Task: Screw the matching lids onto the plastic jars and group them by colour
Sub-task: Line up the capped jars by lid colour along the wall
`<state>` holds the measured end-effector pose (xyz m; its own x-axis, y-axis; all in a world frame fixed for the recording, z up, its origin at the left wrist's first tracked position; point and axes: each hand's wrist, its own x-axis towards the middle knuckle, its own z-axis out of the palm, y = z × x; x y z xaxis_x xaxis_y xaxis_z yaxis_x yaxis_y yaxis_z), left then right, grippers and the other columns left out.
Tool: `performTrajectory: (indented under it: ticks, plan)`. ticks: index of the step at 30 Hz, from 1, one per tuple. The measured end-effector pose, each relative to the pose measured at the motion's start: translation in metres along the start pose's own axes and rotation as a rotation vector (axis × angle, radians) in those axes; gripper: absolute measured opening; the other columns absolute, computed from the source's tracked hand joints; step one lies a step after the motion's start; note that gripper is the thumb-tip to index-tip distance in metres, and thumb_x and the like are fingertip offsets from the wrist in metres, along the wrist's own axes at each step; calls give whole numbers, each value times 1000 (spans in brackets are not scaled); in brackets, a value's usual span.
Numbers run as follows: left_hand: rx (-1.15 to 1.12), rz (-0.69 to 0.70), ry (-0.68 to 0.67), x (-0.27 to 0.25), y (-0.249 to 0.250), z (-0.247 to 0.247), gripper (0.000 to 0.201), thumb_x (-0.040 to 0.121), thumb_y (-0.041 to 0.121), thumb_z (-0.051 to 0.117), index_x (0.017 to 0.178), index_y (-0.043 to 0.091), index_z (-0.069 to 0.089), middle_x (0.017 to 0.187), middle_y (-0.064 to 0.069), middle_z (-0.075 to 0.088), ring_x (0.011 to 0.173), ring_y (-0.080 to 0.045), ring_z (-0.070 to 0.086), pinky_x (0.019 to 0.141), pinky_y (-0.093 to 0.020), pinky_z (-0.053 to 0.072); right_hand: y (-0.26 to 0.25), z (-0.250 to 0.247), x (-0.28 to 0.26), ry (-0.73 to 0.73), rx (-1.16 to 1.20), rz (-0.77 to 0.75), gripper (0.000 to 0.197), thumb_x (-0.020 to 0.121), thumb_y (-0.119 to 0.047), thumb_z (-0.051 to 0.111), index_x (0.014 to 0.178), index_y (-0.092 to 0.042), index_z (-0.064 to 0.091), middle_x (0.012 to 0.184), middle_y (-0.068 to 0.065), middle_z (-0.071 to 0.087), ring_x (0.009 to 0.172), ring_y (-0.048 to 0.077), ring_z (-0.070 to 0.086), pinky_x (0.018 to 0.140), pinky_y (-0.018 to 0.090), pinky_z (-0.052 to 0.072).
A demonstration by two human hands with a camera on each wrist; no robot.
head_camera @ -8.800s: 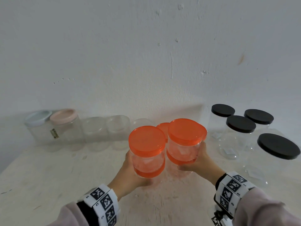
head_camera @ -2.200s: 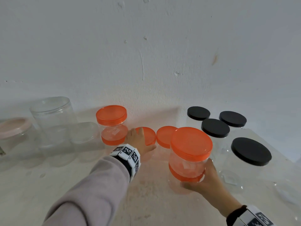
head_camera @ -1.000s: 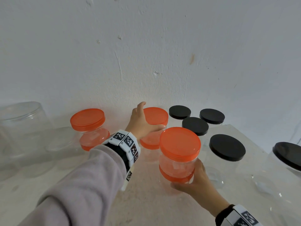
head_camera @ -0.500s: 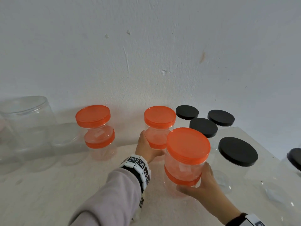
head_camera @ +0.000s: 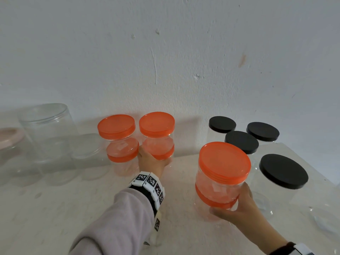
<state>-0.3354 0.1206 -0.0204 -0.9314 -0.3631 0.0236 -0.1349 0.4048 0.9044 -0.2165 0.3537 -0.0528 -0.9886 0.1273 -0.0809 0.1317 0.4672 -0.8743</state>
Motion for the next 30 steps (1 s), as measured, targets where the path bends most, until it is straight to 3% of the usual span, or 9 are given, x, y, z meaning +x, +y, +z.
performTrajectory:
  ticks: [3,9,21,25,30]
  plan:
    - [10,-13,42,-6,-3,1,120,65,24,88,150,5,5,152,-17,24,138,-31,31,112,-39,28,-2,0,0,-6,-17,17,104,54,-40,91,124,-43,15,118,-17,31,112,7,35,98,29,36]
    - [46,-63,129,-9,-6,9,112,65,24,86,146,1,12,145,-18,28,133,-31,33,109,-37,29,-7,0,-1,-9,-42,62,114,55,-40,91,140,-32,15,123,-15,28,115,7,32,107,38,36]
    - [156,-162,231,1,-4,22,105,66,35,85,143,2,21,136,-19,37,123,-35,44,104,-46,37,-11,-2,-2,-44,-41,91,110,57,-37,90,137,-34,15,128,-13,29,116,8,32,107,38,36]
    - [153,-173,263,6,1,23,100,69,32,84,143,3,21,137,-20,37,123,-35,44,104,-47,37,-14,-2,-1,-48,-49,107,117,58,-36,90,144,-29,10,144,-7,27,130,16,32,110,39,34]
    - [103,-157,262,6,2,21,97,72,26,83,143,2,21,138,-21,35,125,-35,42,105,-44,36,-15,-3,-1,-55,-48,88,117,58,-35,90,145,-28,11,148,-5,27,134,18,32,111,41,33]
